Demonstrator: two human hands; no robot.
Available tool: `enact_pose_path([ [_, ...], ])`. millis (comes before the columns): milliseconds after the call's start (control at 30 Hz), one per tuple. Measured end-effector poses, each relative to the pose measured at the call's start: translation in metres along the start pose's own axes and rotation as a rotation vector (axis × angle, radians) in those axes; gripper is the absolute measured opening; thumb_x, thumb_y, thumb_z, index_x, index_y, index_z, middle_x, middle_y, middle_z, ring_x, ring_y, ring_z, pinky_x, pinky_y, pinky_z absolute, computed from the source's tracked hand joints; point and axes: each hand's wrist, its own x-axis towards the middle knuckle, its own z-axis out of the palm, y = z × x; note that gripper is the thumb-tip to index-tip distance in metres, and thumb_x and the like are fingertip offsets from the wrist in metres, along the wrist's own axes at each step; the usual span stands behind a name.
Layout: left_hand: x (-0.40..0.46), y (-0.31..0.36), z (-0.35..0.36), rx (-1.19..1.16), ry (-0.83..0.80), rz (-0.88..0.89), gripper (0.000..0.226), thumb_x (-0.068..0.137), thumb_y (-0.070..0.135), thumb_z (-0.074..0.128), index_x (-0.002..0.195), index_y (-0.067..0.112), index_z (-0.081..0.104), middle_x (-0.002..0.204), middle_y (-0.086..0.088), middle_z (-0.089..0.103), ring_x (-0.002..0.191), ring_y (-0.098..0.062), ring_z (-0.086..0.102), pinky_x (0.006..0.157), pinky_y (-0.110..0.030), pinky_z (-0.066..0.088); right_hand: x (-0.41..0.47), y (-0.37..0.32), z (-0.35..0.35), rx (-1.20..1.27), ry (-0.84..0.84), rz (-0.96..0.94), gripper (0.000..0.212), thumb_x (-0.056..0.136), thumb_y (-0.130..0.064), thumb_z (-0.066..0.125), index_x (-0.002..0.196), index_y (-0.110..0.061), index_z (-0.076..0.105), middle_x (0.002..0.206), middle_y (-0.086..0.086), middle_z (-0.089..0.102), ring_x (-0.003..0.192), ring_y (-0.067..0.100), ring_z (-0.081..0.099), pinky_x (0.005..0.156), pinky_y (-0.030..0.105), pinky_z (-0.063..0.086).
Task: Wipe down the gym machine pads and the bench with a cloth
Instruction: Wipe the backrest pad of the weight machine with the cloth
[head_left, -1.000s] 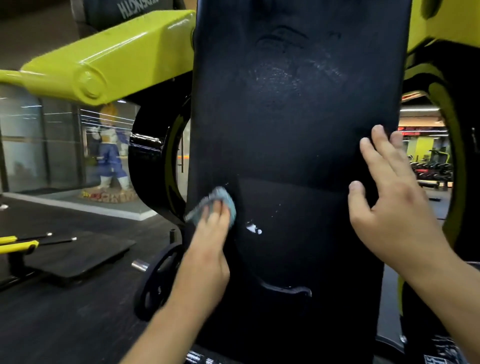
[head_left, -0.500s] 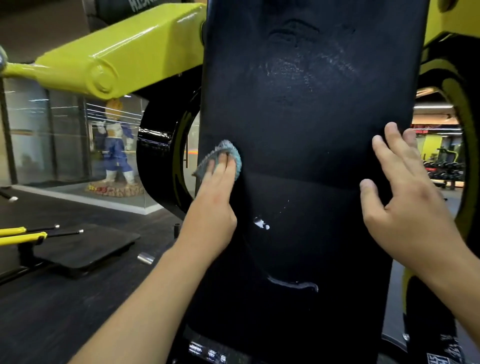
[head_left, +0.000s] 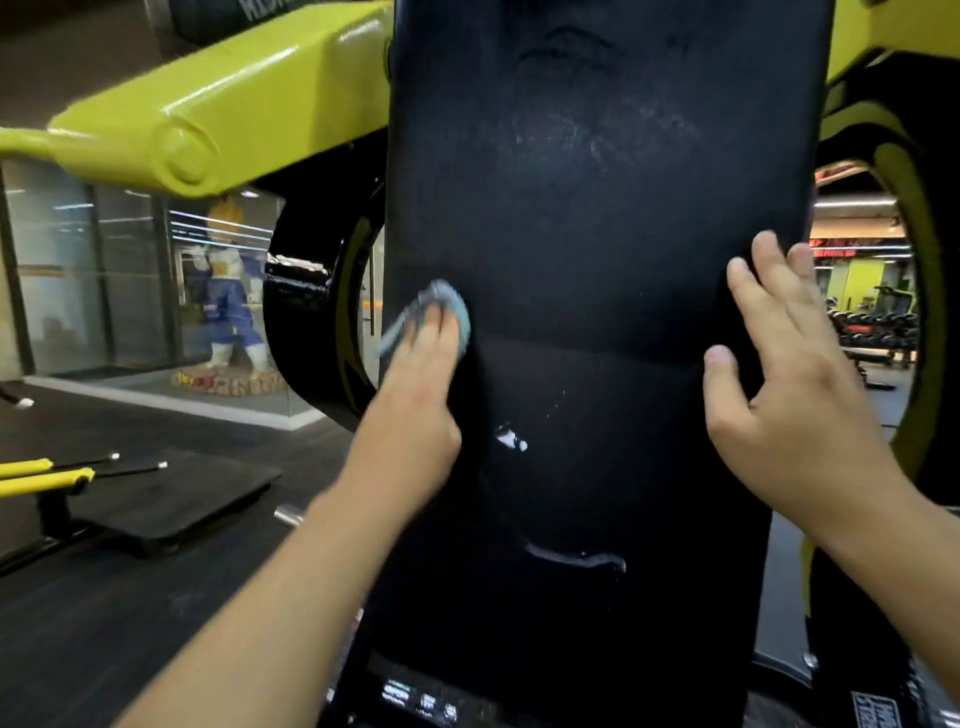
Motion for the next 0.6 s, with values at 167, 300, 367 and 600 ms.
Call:
enact_pose_path([
  [167, -0.003, 0.000, 0.009, -0.039, 0.053, -0.069, 0.094, 0.080, -0.022, 0.039, 0.165, 0.014, 0.017, 0.173, 0.002, 0.010, 0.159, -0.014, 0.002, 0.121, -0.011, -0.003, -0.002, 0.005, 0.002, -0.018, 0.011, -0.022, 0.065, 0.102, -0.006, 0.052, 0.163, -0.014, 0.028, 0.172, -0.011, 0.010, 0.157, -0.002, -0.004, 0.114, 0.000, -0.003],
  [300, -0.093, -0.005, 0.036, -0.032, -0.071, 0.002, 0.102, 0.075, -0.024, 0.046, 0.164, 0.019, 0.020, 0.171, 0.013, 0.008, 0.159, -0.011, 0.010, 0.124, -0.017, 0.005, -0.003, 0.003, 0.001, -0.011, -0.012, -0.009, 0.067, 0.102, -0.007, 0.051, 0.163, -0.017, 0.026, 0.172, -0.015, 0.007, 0.154, -0.007, -0.007, 0.112, -0.001, -0.005],
  [367, -0.117, -0.009, 0.036, -0.003, -0.141, 0.066, 0.100, 0.081, -0.014, 0.050, 0.165, 0.025, 0.014, 0.172, 0.018, 0.002, 0.158, -0.007, 0.009, 0.125, -0.019, 0.008, -0.002, 0.003, 0.002, -0.005, 0.004, -0.012, 0.067, 0.101, -0.005, 0.052, 0.163, -0.016, 0.028, 0.171, -0.014, 0.008, 0.155, -0.005, -0.007, 0.113, 0.000, -0.005],
  [600, -0.007, -0.004, 0.016, -0.082, 0.024, -0.144, 0.070, 0.103, 0.050, 0.020, 0.165, 0.020, 0.006, 0.169, 0.012, -0.007, 0.157, -0.003, -0.010, 0.130, -0.037, 0.000, -0.001, 0.002, 0.001, 0.015, -0.024, -0.024, 0.066, 0.103, -0.007, 0.051, 0.163, -0.015, 0.026, 0.173, -0.012, 0.007, 0.155, -0.004, -0.007, 0.114, 0.001, -0.005],
])
